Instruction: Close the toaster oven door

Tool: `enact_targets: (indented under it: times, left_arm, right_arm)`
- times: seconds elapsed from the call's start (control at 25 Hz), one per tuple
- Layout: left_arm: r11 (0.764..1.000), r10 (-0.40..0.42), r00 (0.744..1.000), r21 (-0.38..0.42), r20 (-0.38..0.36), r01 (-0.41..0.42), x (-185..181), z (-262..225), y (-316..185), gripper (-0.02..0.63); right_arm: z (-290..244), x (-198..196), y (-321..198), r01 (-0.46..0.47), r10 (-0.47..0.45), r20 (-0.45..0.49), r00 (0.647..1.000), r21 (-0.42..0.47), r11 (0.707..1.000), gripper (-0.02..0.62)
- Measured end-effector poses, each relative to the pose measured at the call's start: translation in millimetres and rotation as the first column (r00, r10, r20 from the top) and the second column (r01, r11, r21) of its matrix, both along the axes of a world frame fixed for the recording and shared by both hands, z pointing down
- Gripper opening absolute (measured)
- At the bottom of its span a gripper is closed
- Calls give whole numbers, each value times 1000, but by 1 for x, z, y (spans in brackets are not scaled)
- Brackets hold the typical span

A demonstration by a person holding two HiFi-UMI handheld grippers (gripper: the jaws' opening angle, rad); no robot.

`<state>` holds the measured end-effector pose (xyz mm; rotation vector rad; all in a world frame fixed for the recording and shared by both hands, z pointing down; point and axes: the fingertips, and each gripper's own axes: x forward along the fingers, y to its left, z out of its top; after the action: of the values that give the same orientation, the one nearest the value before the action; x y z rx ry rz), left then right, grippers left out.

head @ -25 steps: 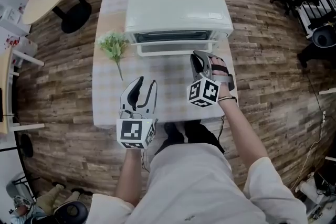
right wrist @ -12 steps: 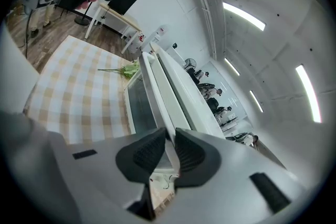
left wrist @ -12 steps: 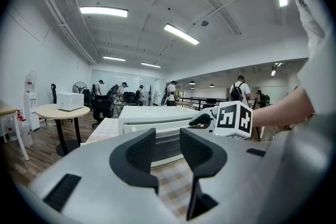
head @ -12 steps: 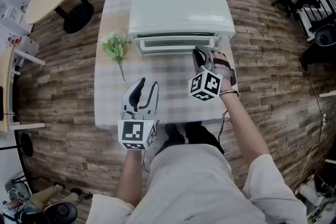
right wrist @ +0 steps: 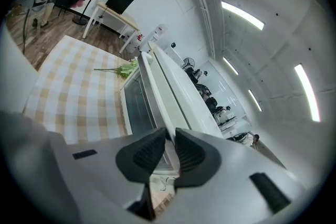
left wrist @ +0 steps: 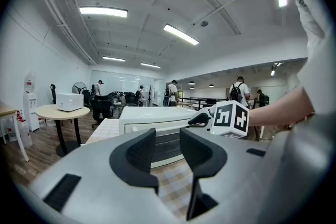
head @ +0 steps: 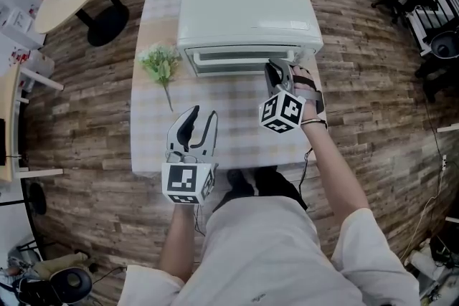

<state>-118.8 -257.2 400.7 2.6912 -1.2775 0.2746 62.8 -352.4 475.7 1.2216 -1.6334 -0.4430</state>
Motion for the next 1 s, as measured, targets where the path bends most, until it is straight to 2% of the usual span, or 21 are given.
enact_targets:
  times: [0.76, 0.84, 1.0]
  left_arm:
    - [1000, 1, 1000, 8, 8, -1, -3, -2, 1, 143]
    - [1000, 2, 1000, 8, 10, -2, -4, -3, 2, 143]
    - [1000, 1, 1000, 9, 13, -1, -7, -3, 7, 143]
  right_arm:
    - [-1, 2, -7, -15, 15, 32, 999, 10, 1000, 52]
    - [-2, 2, -6, -13, 13, 35, 999, 6, 1000, 91]
    - [-2, 1, 4, -18, 18, 50, 999, 11, 1000, 77]
